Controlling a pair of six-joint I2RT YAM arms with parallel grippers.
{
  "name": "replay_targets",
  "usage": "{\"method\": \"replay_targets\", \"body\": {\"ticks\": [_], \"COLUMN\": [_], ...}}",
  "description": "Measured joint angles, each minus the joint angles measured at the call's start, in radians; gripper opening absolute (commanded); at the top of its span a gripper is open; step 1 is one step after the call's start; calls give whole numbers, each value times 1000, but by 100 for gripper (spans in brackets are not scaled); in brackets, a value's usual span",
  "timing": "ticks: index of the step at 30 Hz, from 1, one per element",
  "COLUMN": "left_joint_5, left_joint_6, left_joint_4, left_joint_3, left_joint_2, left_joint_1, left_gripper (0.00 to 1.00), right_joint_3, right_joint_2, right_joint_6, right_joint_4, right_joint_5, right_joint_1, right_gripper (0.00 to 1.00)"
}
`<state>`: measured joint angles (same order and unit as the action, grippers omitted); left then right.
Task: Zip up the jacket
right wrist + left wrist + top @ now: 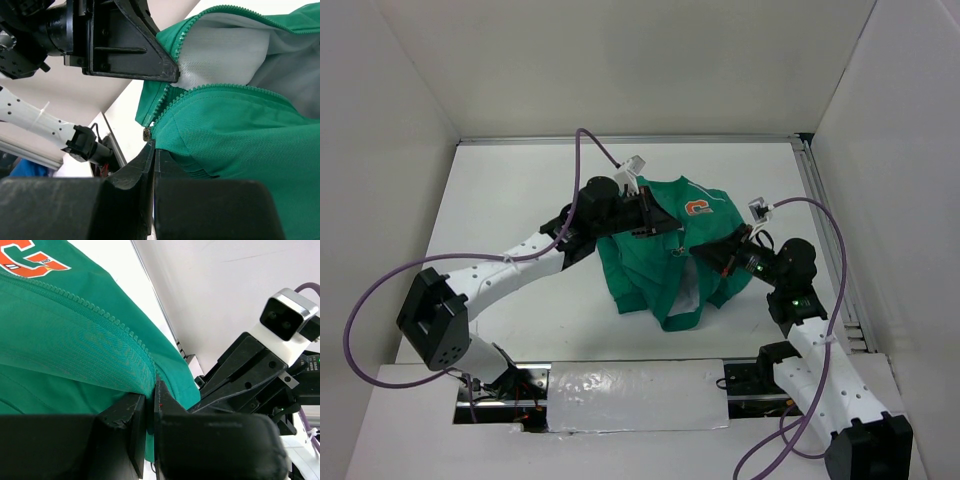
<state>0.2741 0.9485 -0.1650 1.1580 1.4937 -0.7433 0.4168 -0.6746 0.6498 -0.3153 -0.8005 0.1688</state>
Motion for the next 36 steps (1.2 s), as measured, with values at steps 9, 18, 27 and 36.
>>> {"method": "replay_targets", "body": {"ticks": [9,18,27,36], "left_joint_5": [0,1,5,12], "left_joint_6": [5,27,27,27], "left_joint_4": [-11,-20,-30,-31], "left_joint_3": [-3,-3,-14,-18], "left_joint_2": [-4,-4,-4,-4], "left_joint_1": [0,0,-4,-8], "left_gripper": [0,0,0,0], "right_joint_3": [-8,-19,-55,-66], "right_joint_2": [0,6,7,45], "right_joint_6": [14,26,74,93], "right_joint_4": [-26,-43,-110,-125], "right_joint_5": [0,3,53,80], "right_joint_1": [4,24,31,32], "right_gripper": [0,0,0,0]}}
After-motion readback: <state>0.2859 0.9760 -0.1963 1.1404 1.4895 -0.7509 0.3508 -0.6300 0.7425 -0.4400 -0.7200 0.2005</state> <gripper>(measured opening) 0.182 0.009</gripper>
